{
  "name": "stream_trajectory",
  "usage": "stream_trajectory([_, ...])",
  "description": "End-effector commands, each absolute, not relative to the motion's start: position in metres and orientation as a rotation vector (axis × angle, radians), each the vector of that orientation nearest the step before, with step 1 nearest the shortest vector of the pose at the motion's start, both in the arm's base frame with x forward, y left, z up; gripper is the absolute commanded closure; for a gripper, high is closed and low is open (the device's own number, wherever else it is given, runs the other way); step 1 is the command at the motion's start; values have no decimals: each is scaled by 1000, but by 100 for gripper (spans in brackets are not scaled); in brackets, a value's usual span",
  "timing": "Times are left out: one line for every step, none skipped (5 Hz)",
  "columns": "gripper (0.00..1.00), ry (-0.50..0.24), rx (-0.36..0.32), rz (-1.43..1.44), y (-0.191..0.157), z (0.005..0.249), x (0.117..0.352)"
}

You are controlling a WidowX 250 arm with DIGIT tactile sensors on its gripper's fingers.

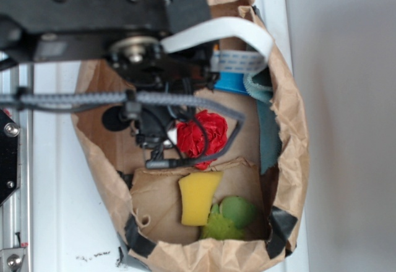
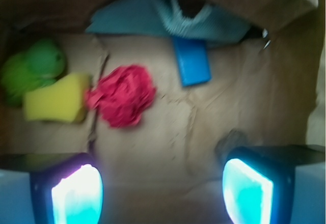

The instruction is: Grab the rock.

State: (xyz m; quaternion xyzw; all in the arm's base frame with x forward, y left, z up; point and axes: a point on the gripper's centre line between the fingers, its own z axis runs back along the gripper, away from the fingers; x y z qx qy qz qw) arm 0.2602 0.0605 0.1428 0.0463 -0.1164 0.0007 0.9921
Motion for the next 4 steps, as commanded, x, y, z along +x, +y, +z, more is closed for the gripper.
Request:
stream_trajectory([0,-267,121,26,69,155,263])
stream_trajectory([0,-267,121,26,69,155,263])
stream_trajectory([0,-267,121,26,69,155,263])
stream_trajectory([0,-239,174,-57,74,133,262])
